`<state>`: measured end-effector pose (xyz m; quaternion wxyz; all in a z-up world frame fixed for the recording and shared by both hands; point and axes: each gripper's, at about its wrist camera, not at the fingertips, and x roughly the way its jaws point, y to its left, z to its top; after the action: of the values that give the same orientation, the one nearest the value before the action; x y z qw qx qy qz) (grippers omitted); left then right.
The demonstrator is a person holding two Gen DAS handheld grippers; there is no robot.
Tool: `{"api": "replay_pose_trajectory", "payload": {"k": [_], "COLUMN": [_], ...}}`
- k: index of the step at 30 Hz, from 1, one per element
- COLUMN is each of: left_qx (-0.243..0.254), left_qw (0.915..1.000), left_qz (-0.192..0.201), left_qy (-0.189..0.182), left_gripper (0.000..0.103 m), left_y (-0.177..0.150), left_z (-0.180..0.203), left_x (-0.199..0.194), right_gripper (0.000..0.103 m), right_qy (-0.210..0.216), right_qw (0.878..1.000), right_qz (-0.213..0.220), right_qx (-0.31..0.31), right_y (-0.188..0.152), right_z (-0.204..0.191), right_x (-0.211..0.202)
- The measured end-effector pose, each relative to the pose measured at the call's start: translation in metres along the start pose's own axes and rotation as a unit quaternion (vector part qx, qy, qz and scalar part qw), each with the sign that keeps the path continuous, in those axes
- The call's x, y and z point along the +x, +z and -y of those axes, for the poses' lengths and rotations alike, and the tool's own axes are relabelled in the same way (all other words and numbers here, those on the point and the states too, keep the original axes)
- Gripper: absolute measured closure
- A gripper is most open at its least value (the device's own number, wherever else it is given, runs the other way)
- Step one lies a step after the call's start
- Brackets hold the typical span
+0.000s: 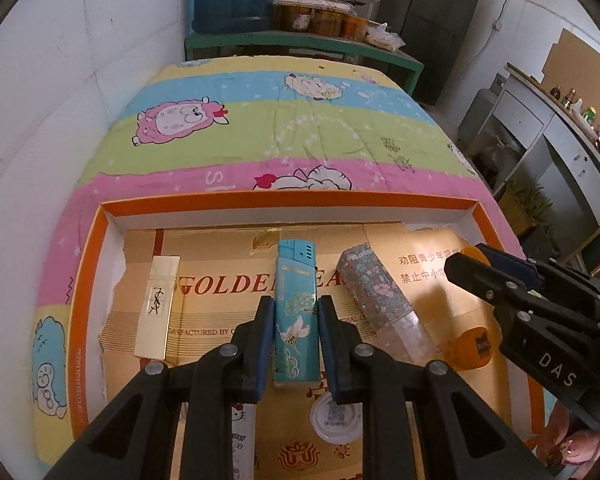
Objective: Organize rigid objects
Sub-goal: 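Lower the blue lighter and orange cup into the tray with both tools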
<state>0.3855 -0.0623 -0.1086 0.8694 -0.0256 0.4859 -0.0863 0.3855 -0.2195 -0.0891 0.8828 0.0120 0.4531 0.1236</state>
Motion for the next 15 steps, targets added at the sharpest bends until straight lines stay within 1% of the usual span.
{"api": "replay_pose_trajectory", "payload": {"k": [10,15], "left_qx": [0.001,0.000], "left_qw": [1.0000,0.9999], "left_qz": [0.003,0.004], "left_qy": [-0.004,-0.015], "left_gripper": [0.081,0.079], "left_y": [-0.002,-0.002], "left_z": [-0.001,-0.004], "left_x": [0.002,0.002], "right_gripper": [0.073,0.072], "right_qy": [-0.005,-0.004], "right_qw": [1.000,0.999], "right_qz": [-0.017,-0.037], "right_qx": [-0.004,0.001], "right_y": [-0.002,-0.005], "right_z": [-0.001,0.001], "right_x": [0.010,0.019]}}
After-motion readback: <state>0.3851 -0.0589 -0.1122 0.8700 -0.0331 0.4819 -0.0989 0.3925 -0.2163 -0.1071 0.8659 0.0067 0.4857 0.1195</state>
